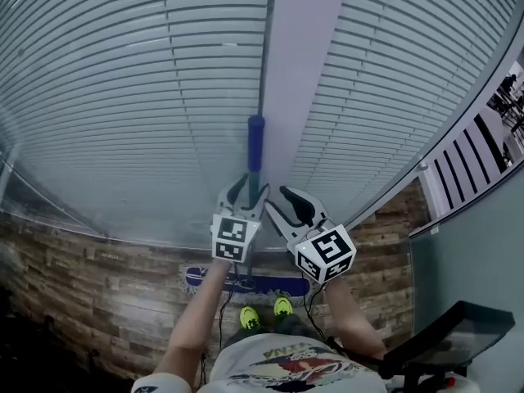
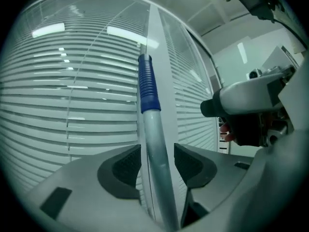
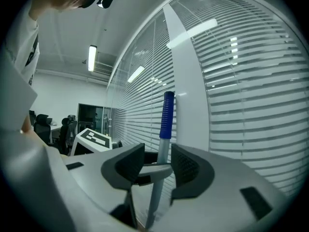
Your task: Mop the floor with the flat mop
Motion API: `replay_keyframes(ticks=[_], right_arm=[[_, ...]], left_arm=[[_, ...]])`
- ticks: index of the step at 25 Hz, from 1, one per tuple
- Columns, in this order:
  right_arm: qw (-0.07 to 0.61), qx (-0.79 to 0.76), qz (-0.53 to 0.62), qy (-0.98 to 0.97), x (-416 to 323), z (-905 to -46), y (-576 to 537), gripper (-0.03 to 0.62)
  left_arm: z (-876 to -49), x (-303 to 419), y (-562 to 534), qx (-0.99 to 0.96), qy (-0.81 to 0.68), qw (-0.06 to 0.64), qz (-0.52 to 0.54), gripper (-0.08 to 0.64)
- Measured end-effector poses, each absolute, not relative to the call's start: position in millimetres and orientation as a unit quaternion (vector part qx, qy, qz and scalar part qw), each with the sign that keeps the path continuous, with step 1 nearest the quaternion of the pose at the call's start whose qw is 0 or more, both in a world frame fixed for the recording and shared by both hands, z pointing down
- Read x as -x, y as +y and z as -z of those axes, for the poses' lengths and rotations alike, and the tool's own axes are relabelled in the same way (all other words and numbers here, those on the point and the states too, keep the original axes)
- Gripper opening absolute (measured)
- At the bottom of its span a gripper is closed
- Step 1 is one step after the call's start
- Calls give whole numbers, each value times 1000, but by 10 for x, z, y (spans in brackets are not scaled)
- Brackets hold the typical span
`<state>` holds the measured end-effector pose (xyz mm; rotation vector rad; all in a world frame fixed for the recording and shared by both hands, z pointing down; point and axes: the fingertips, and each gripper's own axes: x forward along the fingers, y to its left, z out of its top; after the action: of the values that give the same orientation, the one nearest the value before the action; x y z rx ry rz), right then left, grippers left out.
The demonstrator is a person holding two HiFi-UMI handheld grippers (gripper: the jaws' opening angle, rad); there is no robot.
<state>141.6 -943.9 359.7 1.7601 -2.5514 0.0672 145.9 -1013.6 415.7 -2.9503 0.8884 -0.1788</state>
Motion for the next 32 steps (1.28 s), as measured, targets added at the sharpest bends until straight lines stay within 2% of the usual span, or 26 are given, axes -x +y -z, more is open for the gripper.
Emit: replay_keyframes(ticks=[3,4,6,9,15,21,23,27,32], right_arm=[[19,-566,-17,-824,-1388,-3577,-9352,147],[19,-566,-15,-824,-1364,-3543,-9331,149],[21,-568,-10,-822,-1339,-3462,-9341,147],[12,-572,-4,-820,-1374,-3300,-9441,149],[-8,-558,41,-829,-1228,-2839,-9298,179],[-3,-532,88,-842,-870,-2540,-8572,181],[-6,-522,91,-848,-844,-2536,-8209,161],[-57,-487,55,-870,-950,-2653,-7340,132],[-58,-457,65,-885,-1021,-2786,-6277,130]], left_arm=[[-4173,-1463,-10032,954,292,43,57,186],[-4141,-1442,-10002,954,292,44,52,150],[-4076,-1407,-9986,957,287,28,38,140],[-3981,-1398,-9946,959,281,14,27,133],[-3893,-1279,-9365,959,277,45,31,134],[-3876,-1115,-8403,957,278,67,50,134],[-3879,-1120,-8032,954,283,81,56,134],[-3987,-1260,-7246,949,269,148,68,135],[-3837,-1437,-6296,955,224,188,39,175]])
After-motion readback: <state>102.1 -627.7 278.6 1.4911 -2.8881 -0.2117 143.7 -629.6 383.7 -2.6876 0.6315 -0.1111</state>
